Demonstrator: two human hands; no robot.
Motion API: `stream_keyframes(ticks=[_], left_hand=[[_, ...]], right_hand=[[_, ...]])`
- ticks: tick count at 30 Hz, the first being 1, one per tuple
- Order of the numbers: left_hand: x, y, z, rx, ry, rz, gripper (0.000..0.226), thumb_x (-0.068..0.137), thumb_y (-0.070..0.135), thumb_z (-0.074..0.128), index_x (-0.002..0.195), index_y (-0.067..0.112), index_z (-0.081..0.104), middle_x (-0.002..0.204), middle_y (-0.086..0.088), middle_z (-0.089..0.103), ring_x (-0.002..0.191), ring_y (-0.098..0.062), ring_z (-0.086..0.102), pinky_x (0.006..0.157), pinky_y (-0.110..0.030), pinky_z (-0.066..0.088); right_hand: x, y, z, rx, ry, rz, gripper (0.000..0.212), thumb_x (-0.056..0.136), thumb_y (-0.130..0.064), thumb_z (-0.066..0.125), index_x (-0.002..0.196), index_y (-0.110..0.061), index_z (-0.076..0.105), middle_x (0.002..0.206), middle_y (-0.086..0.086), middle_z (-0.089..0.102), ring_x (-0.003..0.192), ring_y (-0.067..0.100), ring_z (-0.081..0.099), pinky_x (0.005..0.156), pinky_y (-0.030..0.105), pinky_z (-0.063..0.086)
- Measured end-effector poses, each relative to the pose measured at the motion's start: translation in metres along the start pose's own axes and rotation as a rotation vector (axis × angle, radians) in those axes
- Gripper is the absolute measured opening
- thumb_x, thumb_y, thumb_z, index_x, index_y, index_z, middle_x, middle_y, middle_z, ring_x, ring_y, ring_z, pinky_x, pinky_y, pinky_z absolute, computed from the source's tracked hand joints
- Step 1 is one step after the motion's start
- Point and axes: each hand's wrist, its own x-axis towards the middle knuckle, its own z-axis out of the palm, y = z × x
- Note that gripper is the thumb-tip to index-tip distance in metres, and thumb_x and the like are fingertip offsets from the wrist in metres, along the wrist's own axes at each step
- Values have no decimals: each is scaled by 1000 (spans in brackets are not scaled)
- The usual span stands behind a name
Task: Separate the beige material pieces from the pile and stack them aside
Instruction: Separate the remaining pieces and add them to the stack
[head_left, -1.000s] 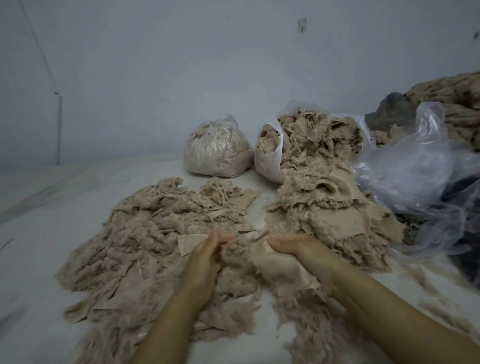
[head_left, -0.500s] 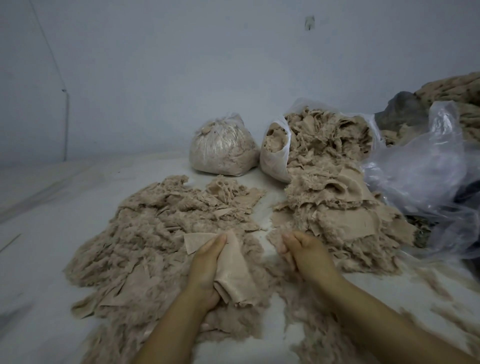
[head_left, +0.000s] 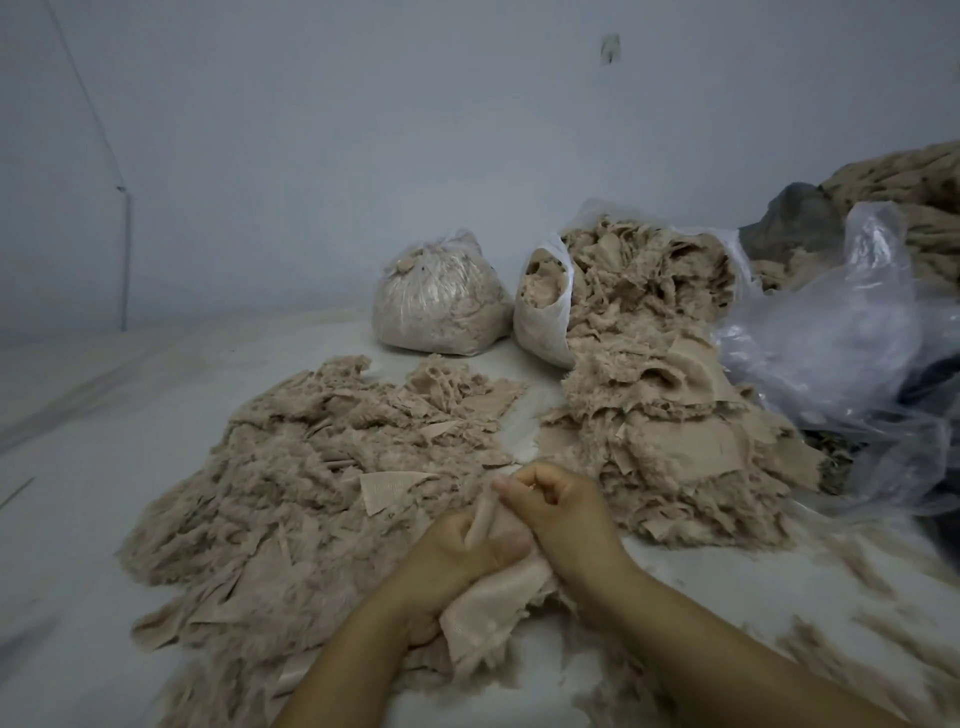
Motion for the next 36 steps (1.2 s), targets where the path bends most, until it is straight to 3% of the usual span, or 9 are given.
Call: stream_keyframes(ticks=[4,7,11,16,20,23,26,30,36], left_hand=[[5,0,1,-171,140,72,24,74,33,70,86,14,76,91,-16,73,84,-26,71,65,-28,56],[8,2,-3,-171,278,61,31,73,32,68,90,6,71,84,-18,72,74,-28,71,59,-32,56],[7,7,-18,-379,385,12,13,87,18,60,90,6,62,56,-12,64,43,-22,60,38,-28,48],[10,1,-9,-296,303,-19,22,81,24,66,93,5,65,65,-13,68,52,-25,65,43,-29,51],[12,-6,12,-180,186,69,28,76,31,70,89,7,72,89,-21,72,78,-30,71,59,-30,56],[15,-7,7,-154,432,99,23,87,24,63,96,3,66,89,-20,72,71,-27,71,55,-31,55],[15,-6,2,-194,515,155,22,90,24,60,93,2,64,75,-12,73,63,-23,70,52,-29,54],[14,-8,3,-93,490,206,29,94,27,55,73,8,60,39,2,46,27,-9,37,31,-14,28],[22,-13,-7,-140,524,223,39,96,29,50,62,10,45,40,0,33,28,-9,22,34,-13,19]], right_hand=[[-5,-7,-4,-82,-103,149,55,87,-62,49,74,-10,61,64,1,63,59,16,59,59,31,49],[-14,-1,-6,128,-237,244,40,88,-40,63,57,-16,53,42,-4,44,34,7,36,36,17,31],[-11,6,-33,189,-91,261,33,90,-31,57,62,-16,49,41,-7,36,35,7,28,39,19,25],[-10,-9,-68,-264,-544,424,61,66,-74,55,56,-15,62,49,2,49,42,12,43,46,20,34],[-18,-4,-33,-28,-447,370,36,79,-47,70,88,-13,66,76,7,69,67,17,62,59,30,52],[-20,7,-15,64,-253,287,25,88,-22,68,70,-13,53,60,11,58,49,17,53,51,31,44],[-12,12,-15,127,-167,336,32,90,-21,65,63,-16,48,51,3,53,42,15,48,46,26,40],[-5,15,-8,121,13,305,27,96,-28,55,72,-16,50,70,6,52,68,20,48,68,35,39],[46,-26,-37,-146,142,48,25,89,-30,64,66,-20,62,49,-10,55,46,7,49,53,25,40]])
